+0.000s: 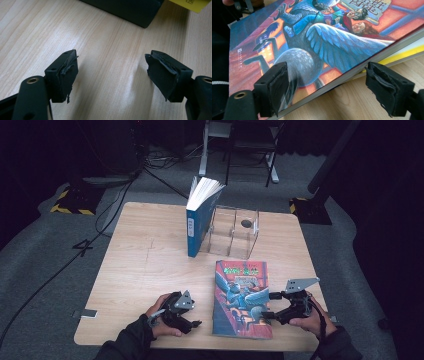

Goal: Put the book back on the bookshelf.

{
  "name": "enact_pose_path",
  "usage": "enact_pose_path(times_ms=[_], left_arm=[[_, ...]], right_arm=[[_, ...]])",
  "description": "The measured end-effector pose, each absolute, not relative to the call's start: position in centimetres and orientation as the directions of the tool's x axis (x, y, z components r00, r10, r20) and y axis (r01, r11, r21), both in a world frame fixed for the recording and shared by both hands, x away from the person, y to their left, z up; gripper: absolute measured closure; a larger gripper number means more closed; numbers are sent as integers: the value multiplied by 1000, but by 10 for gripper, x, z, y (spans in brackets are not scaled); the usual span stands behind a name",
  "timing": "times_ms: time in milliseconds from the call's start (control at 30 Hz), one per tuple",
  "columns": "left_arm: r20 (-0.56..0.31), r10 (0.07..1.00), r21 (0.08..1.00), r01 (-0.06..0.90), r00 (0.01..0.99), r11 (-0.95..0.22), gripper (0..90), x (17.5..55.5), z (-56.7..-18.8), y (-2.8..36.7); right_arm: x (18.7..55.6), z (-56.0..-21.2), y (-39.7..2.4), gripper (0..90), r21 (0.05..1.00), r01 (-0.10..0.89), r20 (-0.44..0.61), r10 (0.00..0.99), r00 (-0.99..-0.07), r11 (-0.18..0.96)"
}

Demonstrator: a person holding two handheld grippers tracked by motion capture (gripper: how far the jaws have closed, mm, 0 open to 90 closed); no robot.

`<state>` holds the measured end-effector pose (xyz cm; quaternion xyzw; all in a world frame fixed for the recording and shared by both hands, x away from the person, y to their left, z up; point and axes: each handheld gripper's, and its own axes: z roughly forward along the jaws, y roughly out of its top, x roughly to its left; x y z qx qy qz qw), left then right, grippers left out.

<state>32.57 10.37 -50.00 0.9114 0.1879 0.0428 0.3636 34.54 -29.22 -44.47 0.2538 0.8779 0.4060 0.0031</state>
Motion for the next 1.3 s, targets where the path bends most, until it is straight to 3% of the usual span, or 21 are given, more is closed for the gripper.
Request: enact_pose_path(times_ms=[300,867,933,1200,1300], left_arm=[[-15,376,697,280,926,-661,208,328,-504,103],[-15,389,693,291,921,-660,206,330,-504,102],[-16,395,694,294,919,-657,206,331,-504,101],[-23,424,701,316,906,-639,226,339,-504,99],[-23,439,703,327,898,-632,241,345,-504,96]], right_arm=[[342,-437,-289,198,720,391,133,439,-889,574],[371,-434,-276,274,746,401,173,426,-888,532],[376,-435,-272,317,746,409,185,426,-886,526],[389,-439,-261,655,761,429,261,375,-889,486],[386,-439,-258,686,779,395,224,372,-901,487]])
